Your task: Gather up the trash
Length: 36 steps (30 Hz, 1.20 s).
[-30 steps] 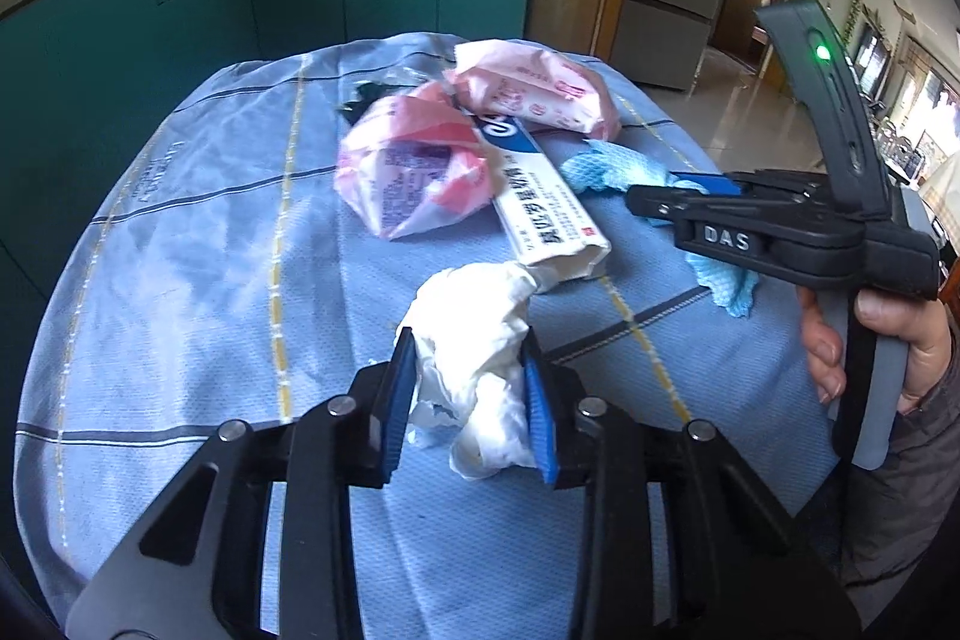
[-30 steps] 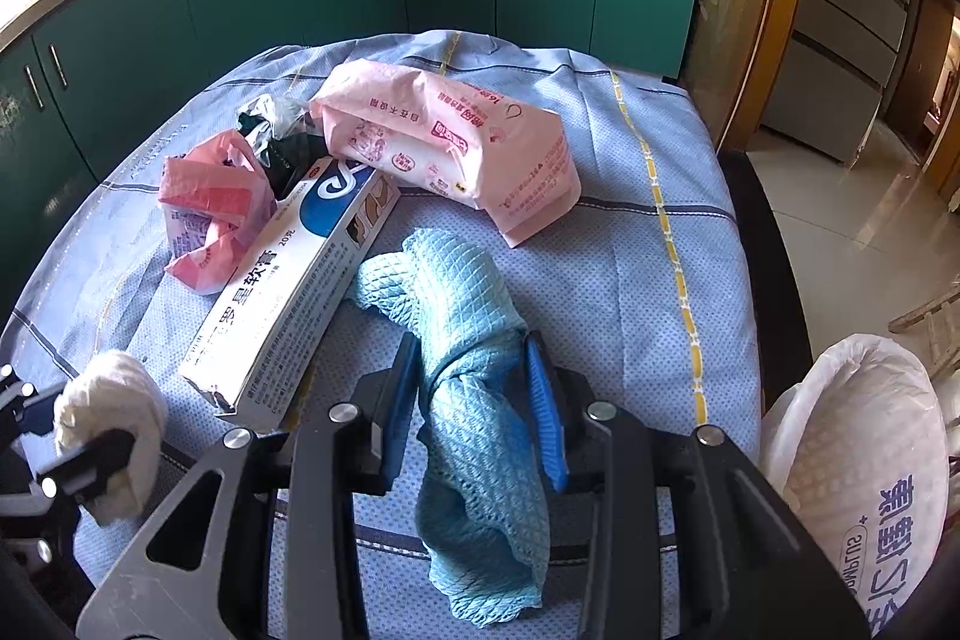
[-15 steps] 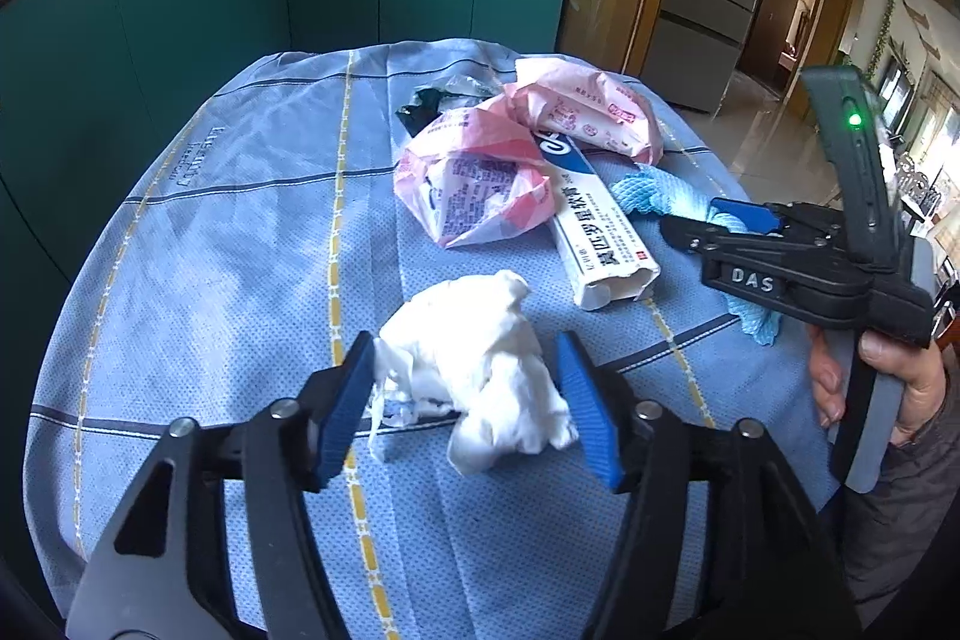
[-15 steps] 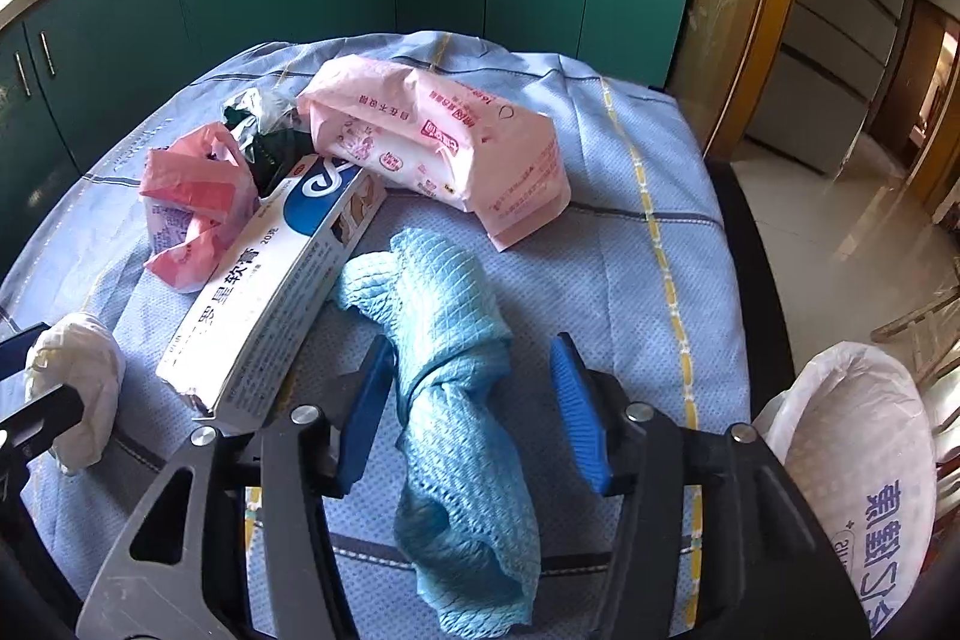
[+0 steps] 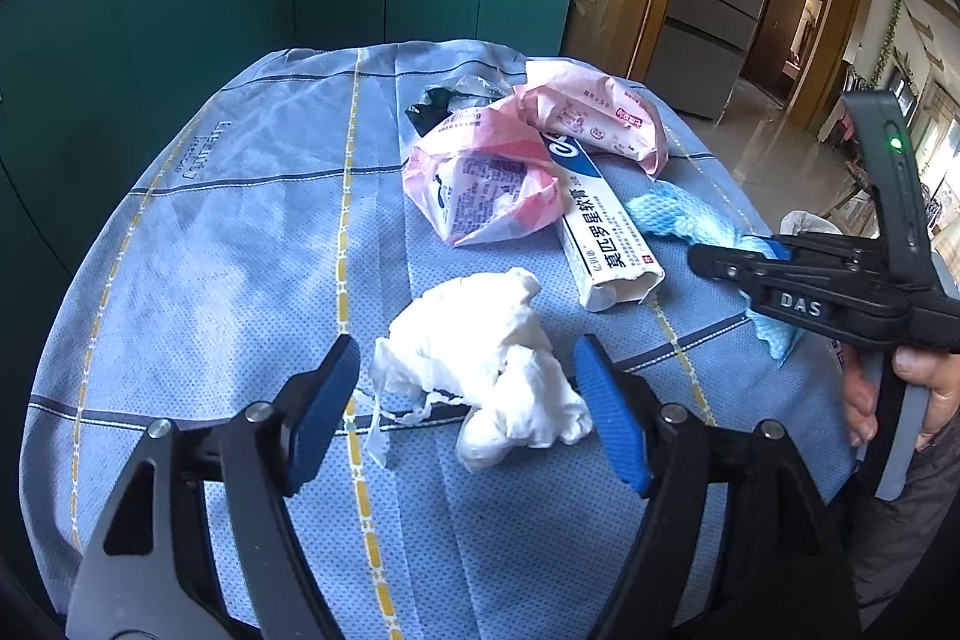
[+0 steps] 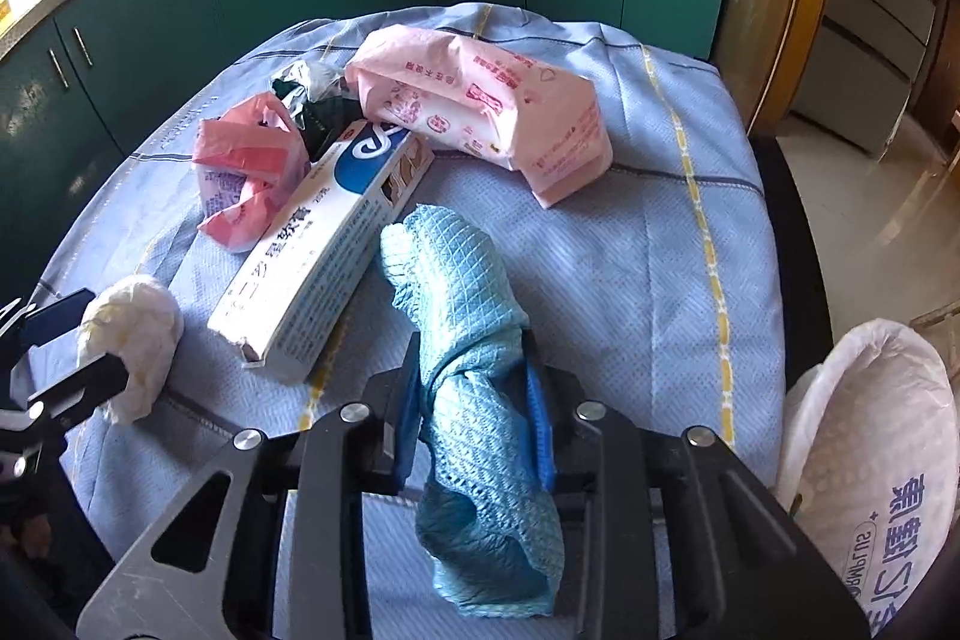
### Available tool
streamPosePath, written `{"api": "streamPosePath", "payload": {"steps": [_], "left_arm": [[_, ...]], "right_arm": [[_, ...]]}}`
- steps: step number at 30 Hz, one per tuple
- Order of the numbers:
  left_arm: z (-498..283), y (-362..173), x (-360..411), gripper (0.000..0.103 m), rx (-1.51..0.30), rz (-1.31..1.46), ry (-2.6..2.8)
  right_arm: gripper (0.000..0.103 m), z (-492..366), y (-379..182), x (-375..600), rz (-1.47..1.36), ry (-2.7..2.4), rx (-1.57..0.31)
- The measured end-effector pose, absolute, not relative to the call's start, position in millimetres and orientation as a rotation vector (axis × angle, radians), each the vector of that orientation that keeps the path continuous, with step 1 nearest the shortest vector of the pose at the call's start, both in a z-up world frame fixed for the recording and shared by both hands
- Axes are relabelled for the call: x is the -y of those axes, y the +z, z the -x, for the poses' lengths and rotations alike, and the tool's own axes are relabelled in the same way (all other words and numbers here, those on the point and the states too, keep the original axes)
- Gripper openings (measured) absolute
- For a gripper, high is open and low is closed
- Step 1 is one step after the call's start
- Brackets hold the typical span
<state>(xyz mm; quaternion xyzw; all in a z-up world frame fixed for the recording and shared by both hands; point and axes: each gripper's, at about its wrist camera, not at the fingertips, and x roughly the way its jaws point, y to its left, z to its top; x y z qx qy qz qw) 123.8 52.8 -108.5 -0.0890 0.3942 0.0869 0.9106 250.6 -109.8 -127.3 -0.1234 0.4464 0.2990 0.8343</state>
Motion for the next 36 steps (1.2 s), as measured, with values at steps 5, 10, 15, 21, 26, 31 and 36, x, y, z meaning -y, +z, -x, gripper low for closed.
{"api": "streamPosePath", "payload": {"steps": [5, 10, 15, 21, 26, 31, 36], "left_arm": [[-125, -111, -49, 0.085, -0.819, 0.205, 0.157], [-131, -113, -37, 0.086, -0.829, 0.189, 0.136], [-140, -113, -21, 0.089, -0.831, 0.143, 0.130], [-144, -118, -14, 0.079, -0.838, 0.099, 0.136], [-145, -123, -19, 0.048, -0.863, 0.101, 0.145], [-144, -122, -26, 0.036, -0.855, 0.114, 0.155], [-140, -119, -25, 0.035, -0.846, 0.110, 0.157]], "right_arm": [[0.037, -252, -126, 121, 0.241, 0.613, -0.942], [0.055, -254, -127, 114, 0.247, 0.574, -0.911], [0.056, -252, -131, 102, 0.287, 0.567, -0.900], [0.056, -251, -133, 99, 0.305, 0.563, -0.889], [0.056, -249, -132, 99, 0.312, 0.553, -0.880], [0.056, -248, -132, 98, 0.320, 0.551, -0.875], [0.056, -247, -132, 98, 0.321, 0.551, -0.873]]}}
